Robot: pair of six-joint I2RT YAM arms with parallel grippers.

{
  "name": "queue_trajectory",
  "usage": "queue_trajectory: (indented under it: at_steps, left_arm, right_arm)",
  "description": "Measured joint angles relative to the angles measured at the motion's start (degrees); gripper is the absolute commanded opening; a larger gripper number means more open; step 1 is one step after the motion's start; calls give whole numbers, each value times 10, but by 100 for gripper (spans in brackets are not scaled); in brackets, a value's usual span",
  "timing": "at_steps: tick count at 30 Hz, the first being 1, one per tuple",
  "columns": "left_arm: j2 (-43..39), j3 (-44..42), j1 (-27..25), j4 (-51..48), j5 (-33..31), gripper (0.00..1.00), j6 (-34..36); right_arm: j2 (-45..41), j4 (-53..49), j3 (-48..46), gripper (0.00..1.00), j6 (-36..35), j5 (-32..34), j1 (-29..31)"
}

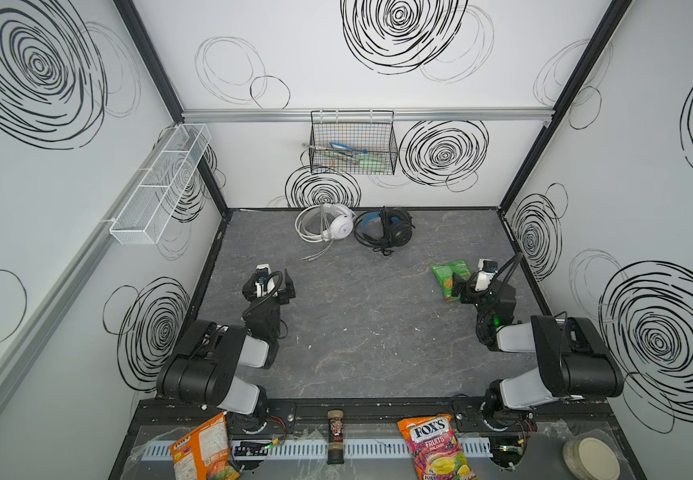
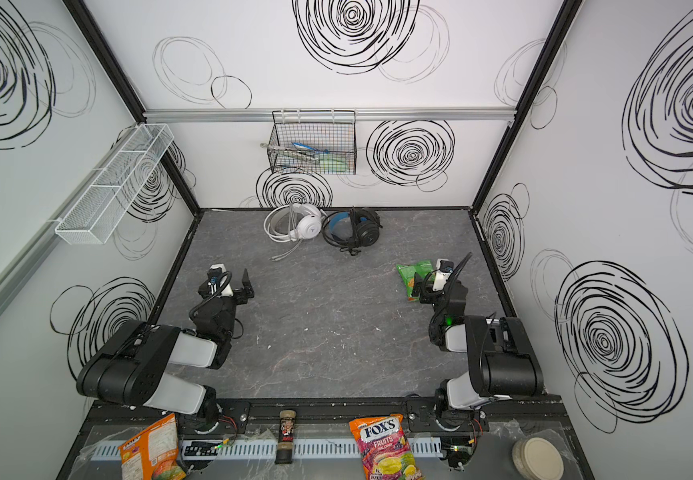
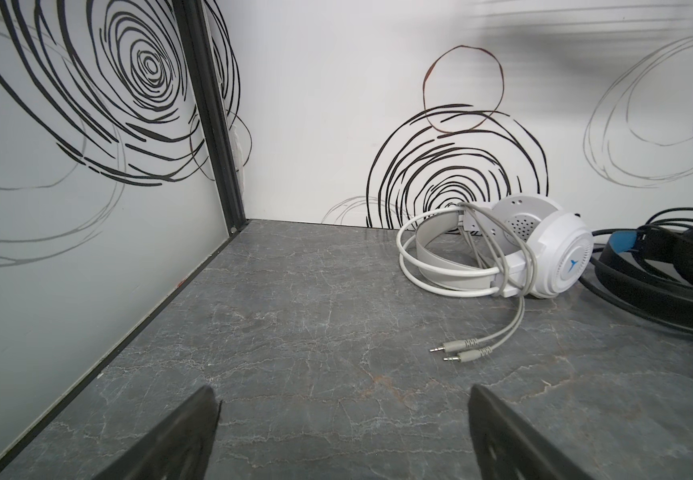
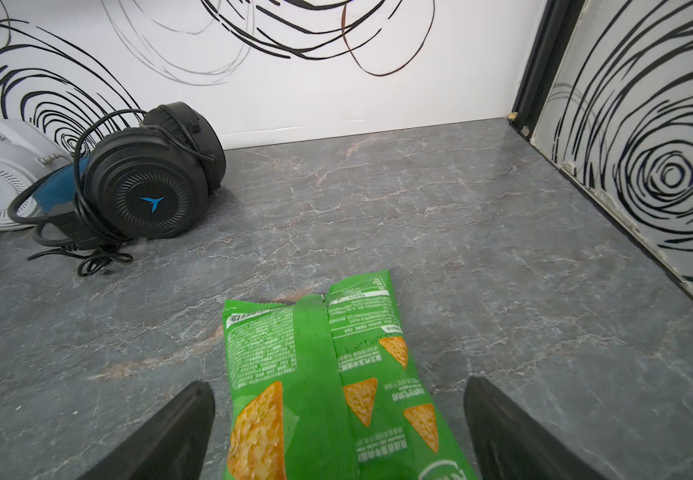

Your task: Wrap the headphones

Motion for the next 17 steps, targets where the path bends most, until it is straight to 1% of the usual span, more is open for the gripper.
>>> queue_trajectory:
  at_steps: [5,17]
  left_arm:
    - [0,0,0,0,3,96,0]
    - [0,0,20,-9,43,96,-2]
  right_arm:
    - [0,0,0,97,0,-9,-3]
    - [0,0,0,97,0,-14,-3]
